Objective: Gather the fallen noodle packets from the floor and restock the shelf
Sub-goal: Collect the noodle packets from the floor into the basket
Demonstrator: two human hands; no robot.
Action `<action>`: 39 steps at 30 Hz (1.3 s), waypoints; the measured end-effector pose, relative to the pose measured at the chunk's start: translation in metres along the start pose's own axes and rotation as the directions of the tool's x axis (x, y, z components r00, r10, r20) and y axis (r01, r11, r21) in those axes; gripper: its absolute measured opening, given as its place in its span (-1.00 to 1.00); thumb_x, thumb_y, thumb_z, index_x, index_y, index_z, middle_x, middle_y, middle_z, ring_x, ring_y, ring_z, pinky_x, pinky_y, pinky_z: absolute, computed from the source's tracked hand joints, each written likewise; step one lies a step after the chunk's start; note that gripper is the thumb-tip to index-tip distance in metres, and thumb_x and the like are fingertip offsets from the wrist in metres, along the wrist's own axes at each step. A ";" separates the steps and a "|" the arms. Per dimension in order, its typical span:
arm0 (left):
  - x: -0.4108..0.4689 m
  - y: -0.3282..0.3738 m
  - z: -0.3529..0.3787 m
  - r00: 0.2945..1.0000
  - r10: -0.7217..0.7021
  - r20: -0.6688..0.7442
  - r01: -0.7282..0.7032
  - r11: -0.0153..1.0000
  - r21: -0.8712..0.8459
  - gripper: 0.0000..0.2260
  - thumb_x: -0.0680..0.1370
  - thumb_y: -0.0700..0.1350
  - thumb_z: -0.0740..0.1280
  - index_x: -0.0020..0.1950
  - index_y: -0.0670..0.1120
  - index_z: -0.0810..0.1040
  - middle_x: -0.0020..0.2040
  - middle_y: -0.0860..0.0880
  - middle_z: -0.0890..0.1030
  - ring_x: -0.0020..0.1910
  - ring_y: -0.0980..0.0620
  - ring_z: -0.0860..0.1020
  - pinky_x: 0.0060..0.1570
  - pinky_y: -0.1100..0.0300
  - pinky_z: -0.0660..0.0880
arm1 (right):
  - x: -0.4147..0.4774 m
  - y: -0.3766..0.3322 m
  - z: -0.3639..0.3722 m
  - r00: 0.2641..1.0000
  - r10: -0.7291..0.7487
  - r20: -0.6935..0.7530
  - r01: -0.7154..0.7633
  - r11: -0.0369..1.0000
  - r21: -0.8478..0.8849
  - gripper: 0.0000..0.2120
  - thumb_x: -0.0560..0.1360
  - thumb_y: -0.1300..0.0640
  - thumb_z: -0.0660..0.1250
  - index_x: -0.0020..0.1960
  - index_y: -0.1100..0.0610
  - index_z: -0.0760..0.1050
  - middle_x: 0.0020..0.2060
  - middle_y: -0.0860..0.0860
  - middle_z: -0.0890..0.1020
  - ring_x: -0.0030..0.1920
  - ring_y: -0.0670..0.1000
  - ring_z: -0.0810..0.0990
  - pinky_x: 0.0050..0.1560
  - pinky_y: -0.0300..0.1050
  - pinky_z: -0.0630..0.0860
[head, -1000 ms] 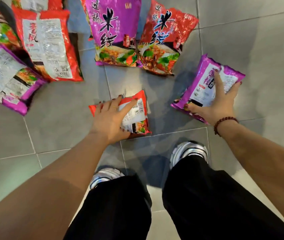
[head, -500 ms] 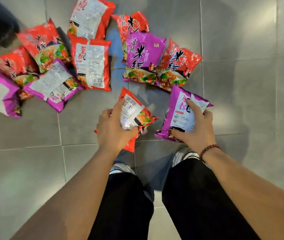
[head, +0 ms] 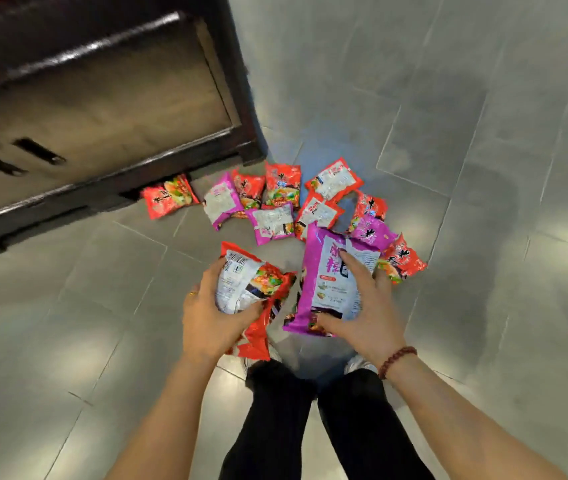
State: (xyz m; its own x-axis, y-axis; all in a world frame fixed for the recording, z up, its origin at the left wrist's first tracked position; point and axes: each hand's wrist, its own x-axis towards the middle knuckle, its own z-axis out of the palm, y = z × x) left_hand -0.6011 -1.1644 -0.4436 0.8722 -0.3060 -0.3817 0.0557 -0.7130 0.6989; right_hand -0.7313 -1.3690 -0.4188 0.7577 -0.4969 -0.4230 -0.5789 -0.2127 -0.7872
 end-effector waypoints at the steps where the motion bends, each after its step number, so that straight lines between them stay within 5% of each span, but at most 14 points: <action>1: -0.007 0.008 -0.024 1.000 0.006 -0.029 -0.007 1.000 -0.026 -0.25 0.17 0.25 0.45 0.35 0.23 0.35 0.12 0.13 0.60 0.09 -0.03 0.57 0.09 -0.06 0.53 | -0.007 -0.024 0.000 0.999 -0.034 0.037 0.035 0.999 -0.030 -0.06 0.22 0.09 0.63 0.35 -0.35 0.14 0.29 -0.05 0.20 0.20 -0.26 0.24 0.30 -0.35 0.24; 5: -0.034 0.036 -0.116 0.981 -0.020 -0.193 -0.014 0.985 -0.173 -0.36 0.20 0.09 0.54 0.20 0.35 0.36 0.04 0.22 0.60 0.03 0.12 0.59 -0.02 0.09 0.56 | -0.036 -0.117 0.007 0.980 -0.142 0.140 0.155 0.984 -0.088 -0.08 0.24 0.04 0.61 0.36 -0.36 0.12 0.29 -0.05 0.22 0.25 -0.13 0.29 0.28 -0.29 0.25; 8: -0.058 0.038 -0.174 0.958 -0.087 -0.273 0.007 0.960 -0.280 -0.33 0.18 0.17 0.55 0.21 0.40 0.34 0.10 0.16 0.60 0.10 0.06 0.59 0.07 -0.10 0.57 | -0.060 -0.175 0.027 0.964 -0.185 0.189 0.200 0.978 -0.066 -0.11 0.24 0.06 0.61 0.34 -0.36 0.15 0.26 -0.05 0.23 0.24 -0.08 0.34 0.32 -0.13 0.36; 14: -0.113 0.023 -0.256 0.871 -0.190 -0.452 -0.016 0.910 -0.414 -0.26 0.17 0.28 0.55 0.30 0.33 0.36 0.18 0.16 0.58 0.17 0.06 0.57 0.19 -0.11 0.51 | -0.090 -0.259 0.089 0.881 -0.382 0.279 0.409 0.911 -0.046 -0.10 0.23 0.13 0.62 0.28 -0.40 0.15 0.15 -0.06 0.26 0.04 -0.21 0.36 -0.07 -0.69 0.21; 23: -0.153 -0.015 -0.334 0.612 -0.499 -0.613 0.030 0.790 -0.613 -0.24 0.14 0.32 0.51 0.30 0.24 0.40 0.21 0.12 0.57 0.15 0.05 0.58 0.16 -0.09 0.55 | -0.076 -0.352 0.159 0.679 -0.484 0.553 0.612 0.789 -0.061 -0.12 0.25 0.08 0.61 0.34 -0.34 0.17 0.23 0.01 0.31 0.06 -0.24 0.25 -0.06 -0.65 0.23; 27: -0.144 -0.031 -0.362 0.494 -0.603 -0.627 0.002 0.721 -0.693 -0.20 0.11 0.34 0.50 0.32 0.23 0.38 0.22 0.10 0.56 0.17 0.04 0.57 0.17 -0.08 0.55 | -0.061 -0.395 0.205 0.555 -0.495 0.668 0.685 0.728 -0.030 -0.12 0.22 0.01 0.61 0.23 -0.51 0.12 0.21 -0.07 0.28 0.21 -0.13 0.30 0.15 -0.36 0.29; 30: -0.125 -0.047 -0.389 0.398 -0.669 -0.628 -0.024 0.677 -0.736 -0.21 0.09 0.34 0.50 0.29 0.28 0.38 0.20 0.09 0.58 0.16 0.02 0.58 0.19 -0.12 0.53 | -0.038 -0.430 0.245 0.453 -0.493 0.743 0.731 0.682 0.006 -0.09 0.22 -0.01 0.62 0.25 -0.50 0.08 0.20 -0.11 0.27 0.18 -0.18 0.32 0.04 -0.54 0.25; 33: -0.099 -0.055 -0.426 0.318 -0.707 -0.631 -0.053 0.652 -0.757 -0.18 0.09 0.32 0.49 0.33 0.21 0.40 0.20 0.07 0.59 0.14 0.03 0.59 0.19 -0.11 0.53 | -0.013 -0.473 0.286 0.349 -0.467 0.812 0.741 0.669 0.067 -0.10 0.21 -0.02 0.62 0.30 -0.44 0.12 0.23 -0.12 0.27 0.24 -0.16 0.35 0.12 -0.48 0.26; 39: -0.064 -0.074 -0.491 0.186 -0.775 -0.604 -0.051 0.606 -0.794 -0.15 0.08 0.34 0.49 0.35 0.25 0.37 0.25 0.06 0.53 0.20 -0.02 0.55 0.20 -0.11 0.53 | 0.017 -0.546 0.363 0.205 -0.418 0.885 0.734 0.664 0.143 -0.14 0.25 0.10 0.61 0.32 -0.33 0.17 0.25 -0.06 0.25 0.17 -0.20 0.34 -0.12 -0.70 0.25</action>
State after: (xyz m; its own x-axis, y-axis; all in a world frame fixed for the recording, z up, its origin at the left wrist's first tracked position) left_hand -0.4223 -0.7828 -0.1739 0.4127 0.8766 -0.2475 0.3749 0.0842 0.9232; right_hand -0.2925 -0.9556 -0.1592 0.6636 0.7318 -0.1551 0.2150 -0.3852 -0.8975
